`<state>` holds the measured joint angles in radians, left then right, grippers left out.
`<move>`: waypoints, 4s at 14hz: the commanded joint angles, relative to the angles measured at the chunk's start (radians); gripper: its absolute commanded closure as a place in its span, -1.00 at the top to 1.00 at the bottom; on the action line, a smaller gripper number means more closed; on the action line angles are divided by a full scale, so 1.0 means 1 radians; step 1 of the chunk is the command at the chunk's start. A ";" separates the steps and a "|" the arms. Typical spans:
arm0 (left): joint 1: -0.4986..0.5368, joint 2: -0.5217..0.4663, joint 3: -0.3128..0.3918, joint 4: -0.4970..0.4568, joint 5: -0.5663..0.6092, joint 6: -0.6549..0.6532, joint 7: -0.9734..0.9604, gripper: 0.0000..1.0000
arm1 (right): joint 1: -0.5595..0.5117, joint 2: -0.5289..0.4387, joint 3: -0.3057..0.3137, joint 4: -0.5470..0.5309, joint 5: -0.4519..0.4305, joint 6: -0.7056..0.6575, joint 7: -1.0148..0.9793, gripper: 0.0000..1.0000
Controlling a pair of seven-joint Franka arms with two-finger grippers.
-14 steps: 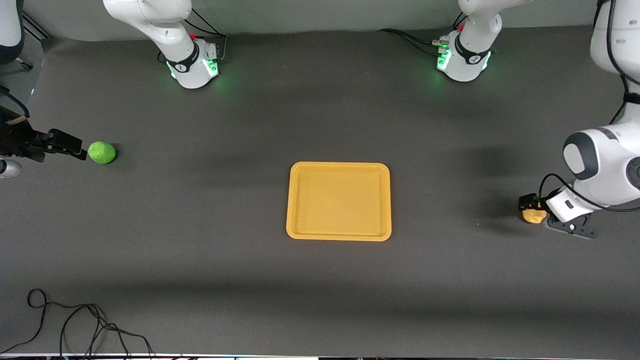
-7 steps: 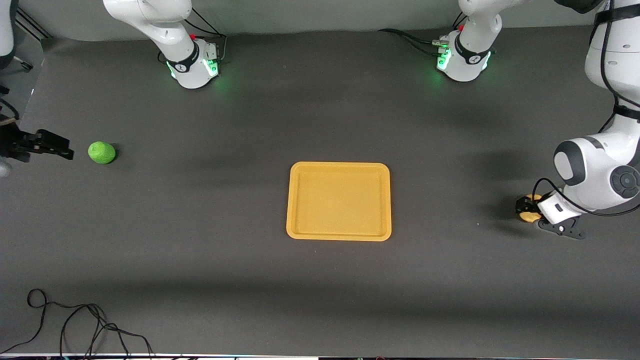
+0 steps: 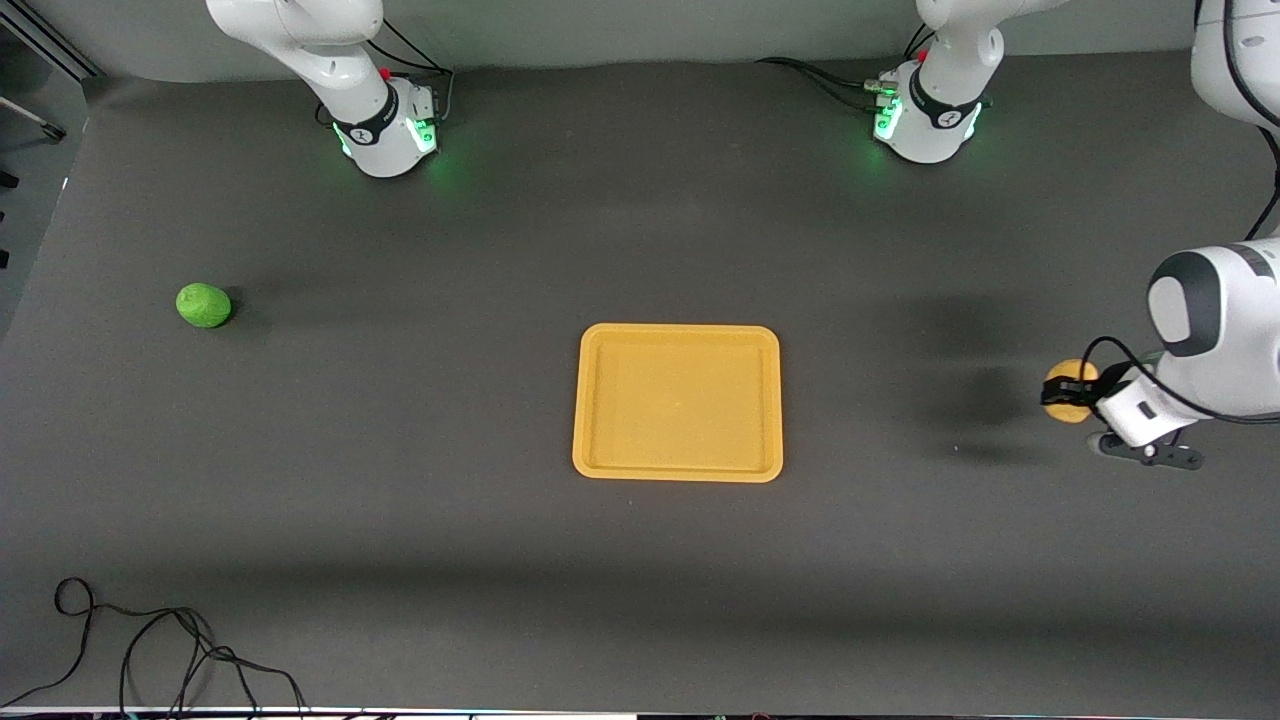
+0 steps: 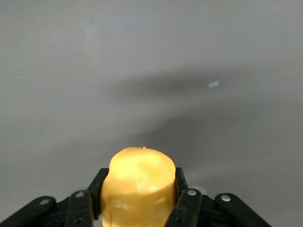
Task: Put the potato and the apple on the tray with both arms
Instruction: 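Carry the potato with the left gripper over the yellow tray, then lower the potato onto the tray while the right gripper grasps the apple, then lift the green apple with the right gripper while the left gripper withdraws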
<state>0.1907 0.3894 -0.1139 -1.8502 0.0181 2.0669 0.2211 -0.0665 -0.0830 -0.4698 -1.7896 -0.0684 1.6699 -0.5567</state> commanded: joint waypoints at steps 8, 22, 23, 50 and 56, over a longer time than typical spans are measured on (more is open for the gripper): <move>-0.512 0.135 0.007 0.086 -0.092 0.232 -0.662 -0.89 | 0.020 -0.342 -0.164 -0.493 -0.143 0.247 -0.035 1.00; -0.625 0.218 0.008 0.086 -0.081 0.360 -0.793 0.99 | 0.085 0.221 -0.244 -0.726 0.307 0.935 -0.391 1.00; -0.619 0.195 0.010 0.085 -0.081 0.349 -0.793 0.99 | 0.086 0.256 -0.241 -0.722 0.371 0.955 -0.449 1.00; -0.139 -0.442 0.017 0.037 0.026 -0.266 -0.167 1.00 | 0.354 0.308 -0.219 0.117 0.154 0.128 -0.084 -0.25; -0.137 -0.437 0.019 0.045 0.026 -0.280 -0.158 1.00 | 0.796 0.362 -0.210 0.238 0.176 0.053 0.508 -0.26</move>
<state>0.0434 -0.0316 -0.0862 -1.7987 0.0312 1.8002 0.0455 0.6144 0.2297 -0.6695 -1.6104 0.1152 1.7458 -0.2379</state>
